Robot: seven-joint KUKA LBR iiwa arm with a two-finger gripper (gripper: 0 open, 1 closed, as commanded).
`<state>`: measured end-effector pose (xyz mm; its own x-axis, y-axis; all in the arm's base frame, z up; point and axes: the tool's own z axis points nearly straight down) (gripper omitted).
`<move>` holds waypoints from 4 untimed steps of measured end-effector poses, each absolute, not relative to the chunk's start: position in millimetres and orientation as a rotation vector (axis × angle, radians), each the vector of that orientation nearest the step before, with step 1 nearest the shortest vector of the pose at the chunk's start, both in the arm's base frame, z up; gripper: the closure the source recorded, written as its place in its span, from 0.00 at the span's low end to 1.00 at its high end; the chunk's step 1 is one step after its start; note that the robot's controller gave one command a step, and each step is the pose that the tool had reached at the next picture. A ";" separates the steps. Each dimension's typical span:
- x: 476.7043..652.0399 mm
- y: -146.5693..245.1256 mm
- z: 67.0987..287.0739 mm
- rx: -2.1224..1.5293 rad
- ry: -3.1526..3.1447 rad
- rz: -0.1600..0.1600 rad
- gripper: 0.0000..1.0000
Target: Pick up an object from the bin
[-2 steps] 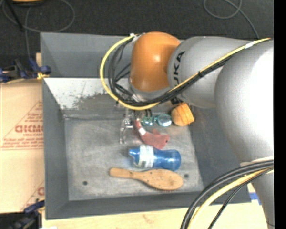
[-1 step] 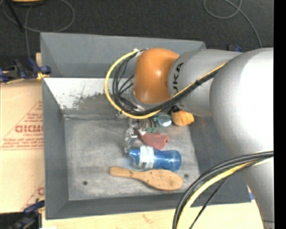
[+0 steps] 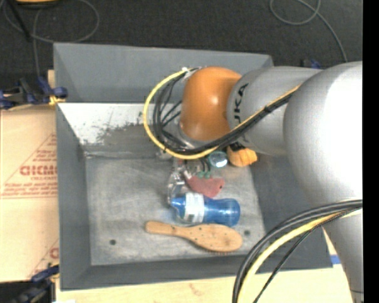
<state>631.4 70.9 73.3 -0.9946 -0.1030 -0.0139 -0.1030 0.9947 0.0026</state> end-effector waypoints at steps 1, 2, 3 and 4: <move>602.5 33.2 113.9 -0.392 3.120 0.001 0.00; 564.0 -12.7 131.6 -0.581 3.084 0.001 1.00; 564.0 -12.6 131.5 -0.580 3.085 0.002 1.00; 562.6 -11.7 129.6 -0.596 3.083 0.001 1.00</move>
Offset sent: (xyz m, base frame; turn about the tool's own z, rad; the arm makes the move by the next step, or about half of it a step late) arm -0.0685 -0.0827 0.0575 -0.2748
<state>562.6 -11.7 129.6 -0.9279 -0.3729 -0.0017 -0.3729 0.9279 0.0006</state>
